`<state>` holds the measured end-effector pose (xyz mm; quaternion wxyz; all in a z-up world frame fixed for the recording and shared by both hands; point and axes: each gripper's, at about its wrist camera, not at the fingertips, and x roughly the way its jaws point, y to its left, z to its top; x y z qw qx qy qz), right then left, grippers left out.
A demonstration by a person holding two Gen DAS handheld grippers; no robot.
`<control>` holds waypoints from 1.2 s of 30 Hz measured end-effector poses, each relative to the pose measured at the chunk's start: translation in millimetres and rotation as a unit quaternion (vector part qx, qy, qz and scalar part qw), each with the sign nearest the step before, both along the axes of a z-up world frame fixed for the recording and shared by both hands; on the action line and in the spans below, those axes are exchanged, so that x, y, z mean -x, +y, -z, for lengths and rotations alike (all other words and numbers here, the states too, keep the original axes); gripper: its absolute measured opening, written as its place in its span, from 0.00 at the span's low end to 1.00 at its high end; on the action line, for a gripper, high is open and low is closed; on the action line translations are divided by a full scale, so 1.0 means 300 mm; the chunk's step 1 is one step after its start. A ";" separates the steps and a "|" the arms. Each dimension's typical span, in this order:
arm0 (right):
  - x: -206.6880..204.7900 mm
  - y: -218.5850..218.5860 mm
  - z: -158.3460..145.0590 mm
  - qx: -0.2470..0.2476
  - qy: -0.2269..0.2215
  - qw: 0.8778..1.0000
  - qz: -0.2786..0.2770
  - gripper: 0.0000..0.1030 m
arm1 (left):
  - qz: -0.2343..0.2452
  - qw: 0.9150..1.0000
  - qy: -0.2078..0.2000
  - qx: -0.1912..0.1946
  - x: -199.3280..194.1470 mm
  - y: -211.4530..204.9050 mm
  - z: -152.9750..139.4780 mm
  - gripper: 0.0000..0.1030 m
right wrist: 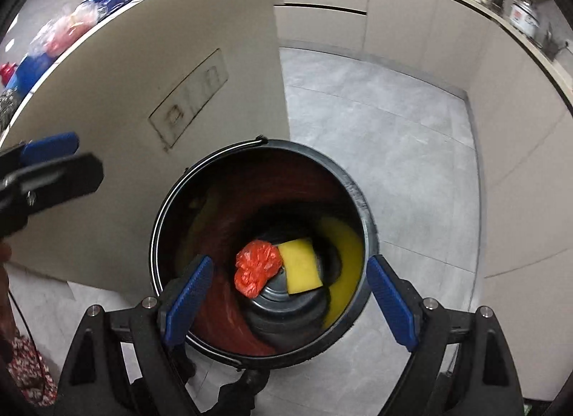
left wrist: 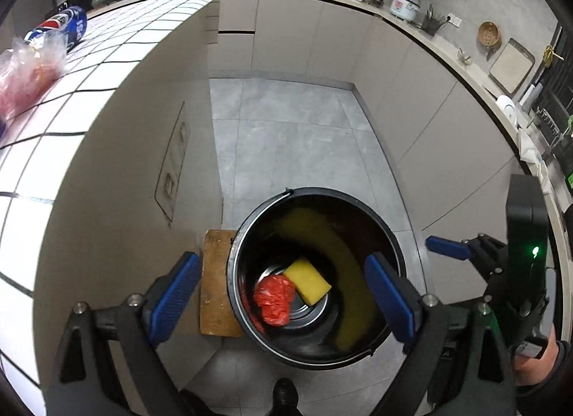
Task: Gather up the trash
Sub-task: 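Move both open tools back toward the items on the table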
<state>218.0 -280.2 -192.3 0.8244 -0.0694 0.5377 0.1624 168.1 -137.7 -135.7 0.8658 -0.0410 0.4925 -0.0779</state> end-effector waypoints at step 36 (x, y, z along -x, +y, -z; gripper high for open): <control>0.140 0.351 -0.483 -0.059 -0.113 0.992 -0.020 0.87 | -0.174 0.974 -0.143 -0.025 0.279 0.585 -0.341 0.91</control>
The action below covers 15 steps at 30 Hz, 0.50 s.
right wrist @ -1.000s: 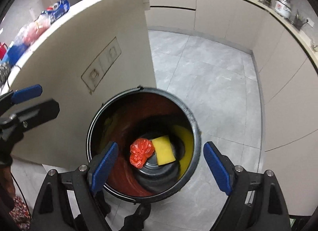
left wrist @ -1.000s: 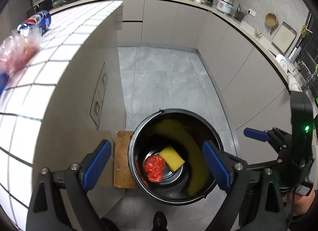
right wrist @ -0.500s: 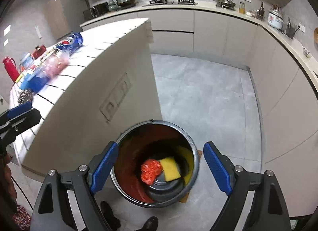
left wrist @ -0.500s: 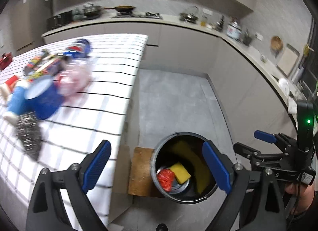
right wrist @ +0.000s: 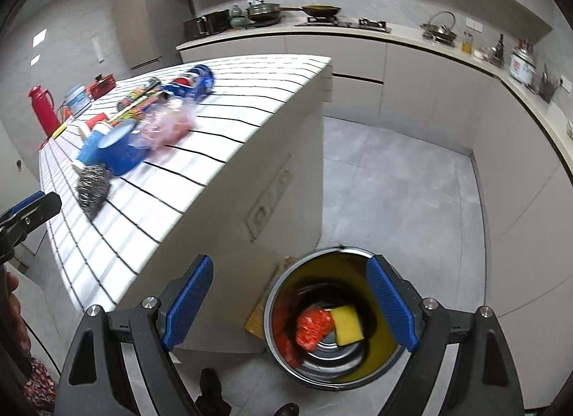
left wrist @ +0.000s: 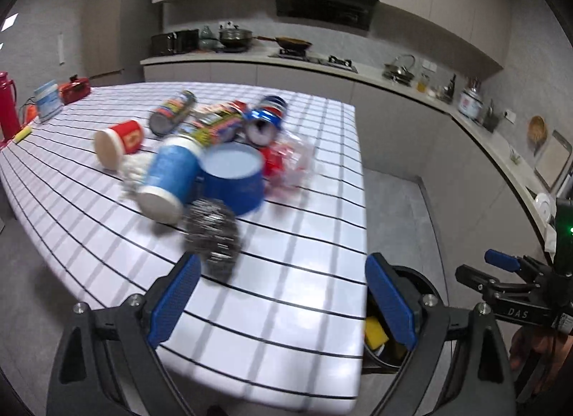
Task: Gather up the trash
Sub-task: 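Move both open tools back toward the items on the table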
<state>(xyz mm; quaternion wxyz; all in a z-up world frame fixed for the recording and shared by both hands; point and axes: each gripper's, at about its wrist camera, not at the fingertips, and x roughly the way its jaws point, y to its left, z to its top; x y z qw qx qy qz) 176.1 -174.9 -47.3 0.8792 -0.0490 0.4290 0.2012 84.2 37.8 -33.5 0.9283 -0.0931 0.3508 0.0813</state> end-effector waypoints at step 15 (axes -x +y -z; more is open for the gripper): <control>0.069 0.401 -0.067 0.011 -0.015 0.999 -0.044 0.86 | -0.028 1.000 0.010 0.005 0.021 0.405 0.028 0.91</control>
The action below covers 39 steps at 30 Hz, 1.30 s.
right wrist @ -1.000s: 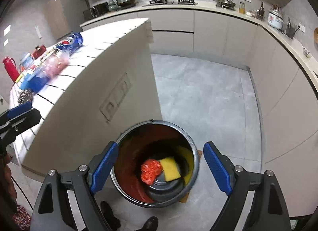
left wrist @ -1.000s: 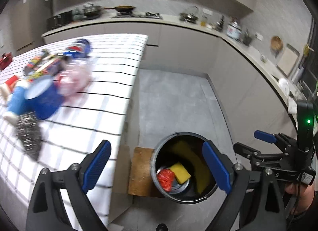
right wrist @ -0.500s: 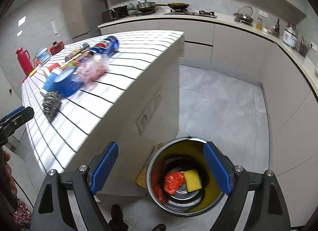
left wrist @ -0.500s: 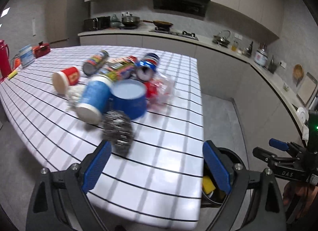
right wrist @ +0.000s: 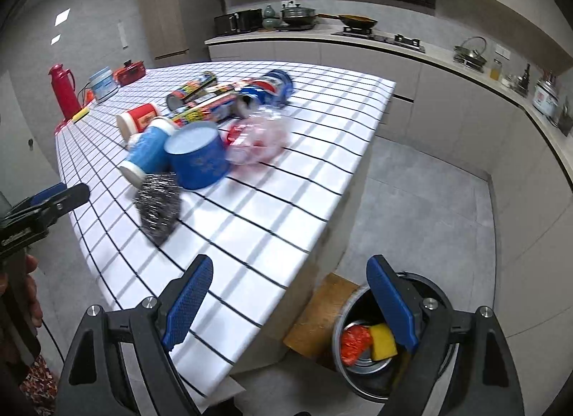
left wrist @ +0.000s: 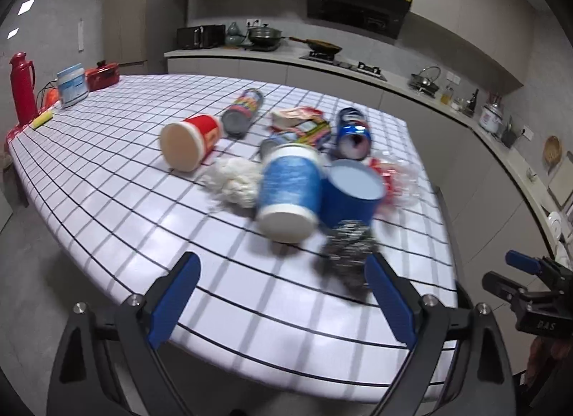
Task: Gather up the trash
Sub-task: 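Move both open tools back toward the items on the table, then grasp the steel wool with the right tool while the left tool grasps the red paper cup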
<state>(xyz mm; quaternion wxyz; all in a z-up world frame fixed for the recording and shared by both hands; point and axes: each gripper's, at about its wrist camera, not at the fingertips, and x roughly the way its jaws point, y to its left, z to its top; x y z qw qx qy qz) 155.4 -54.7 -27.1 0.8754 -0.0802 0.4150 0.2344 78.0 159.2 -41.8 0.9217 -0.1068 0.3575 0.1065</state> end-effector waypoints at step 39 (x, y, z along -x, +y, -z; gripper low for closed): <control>-0.051 0.405 0.117 -0.007 0.040 0.999 0.022 0.47 | 0.093 0.995 0.029 0.038 -0.299 0.359 0.105 0.91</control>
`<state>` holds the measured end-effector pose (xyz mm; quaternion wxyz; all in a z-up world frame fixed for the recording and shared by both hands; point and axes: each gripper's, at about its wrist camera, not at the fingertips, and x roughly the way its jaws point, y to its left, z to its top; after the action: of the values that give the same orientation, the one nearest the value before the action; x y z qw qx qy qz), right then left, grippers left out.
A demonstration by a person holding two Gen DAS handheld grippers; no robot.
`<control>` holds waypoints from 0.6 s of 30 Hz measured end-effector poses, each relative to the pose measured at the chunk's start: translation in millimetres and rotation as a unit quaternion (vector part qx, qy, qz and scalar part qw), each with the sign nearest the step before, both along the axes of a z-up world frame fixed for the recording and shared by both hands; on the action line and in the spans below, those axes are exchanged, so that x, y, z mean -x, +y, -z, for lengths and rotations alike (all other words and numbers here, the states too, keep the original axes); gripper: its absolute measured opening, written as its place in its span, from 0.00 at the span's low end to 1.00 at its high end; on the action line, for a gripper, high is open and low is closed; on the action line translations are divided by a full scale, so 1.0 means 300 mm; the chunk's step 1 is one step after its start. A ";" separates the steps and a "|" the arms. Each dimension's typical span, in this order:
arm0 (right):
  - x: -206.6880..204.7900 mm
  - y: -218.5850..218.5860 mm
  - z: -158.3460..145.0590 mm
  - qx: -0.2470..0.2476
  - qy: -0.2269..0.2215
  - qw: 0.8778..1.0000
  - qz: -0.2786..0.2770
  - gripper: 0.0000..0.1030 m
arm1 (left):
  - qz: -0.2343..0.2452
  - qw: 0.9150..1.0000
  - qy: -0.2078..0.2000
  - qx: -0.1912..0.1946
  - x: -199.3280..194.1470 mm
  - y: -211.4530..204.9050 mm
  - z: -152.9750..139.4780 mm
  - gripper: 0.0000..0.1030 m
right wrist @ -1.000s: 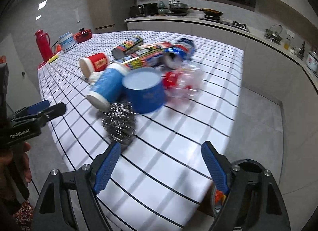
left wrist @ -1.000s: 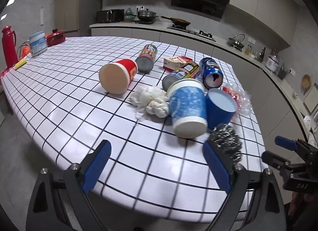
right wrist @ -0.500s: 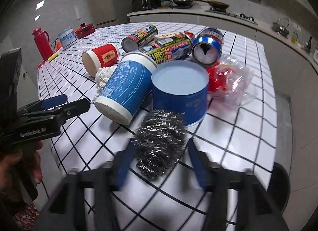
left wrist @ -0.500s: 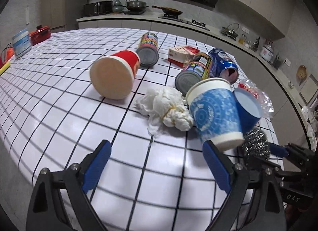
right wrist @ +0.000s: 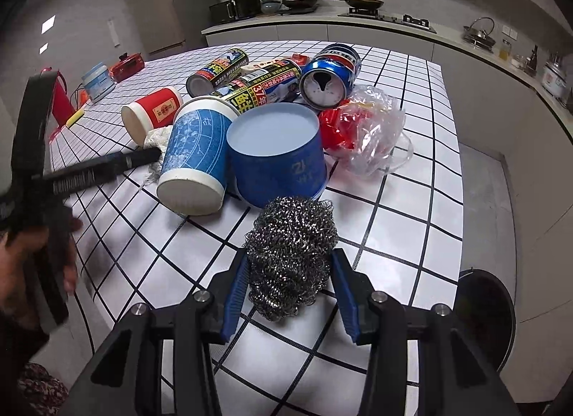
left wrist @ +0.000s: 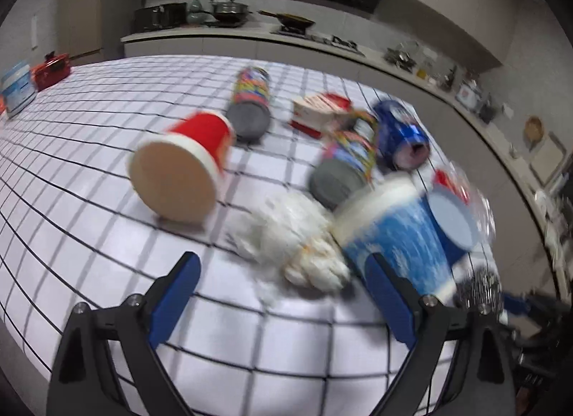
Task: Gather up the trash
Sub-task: 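Grasp the steel wool with the right tool while the left tool grasps the red paper cup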
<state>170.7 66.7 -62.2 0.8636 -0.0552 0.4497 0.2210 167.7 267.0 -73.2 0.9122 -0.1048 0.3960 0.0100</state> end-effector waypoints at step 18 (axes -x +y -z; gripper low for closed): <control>-0.031 0.012 0.000 0.000 0.002 1.000 0.031 0.47 | -0.010 0.999 0.017 -0.032 -0.210 0.218 0.044 0.77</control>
<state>180.0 70.3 -62.2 0.8691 -0.0412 0.4528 0.1945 230.8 332.3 -86.4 0.9080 -0.0795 0.4100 0.0339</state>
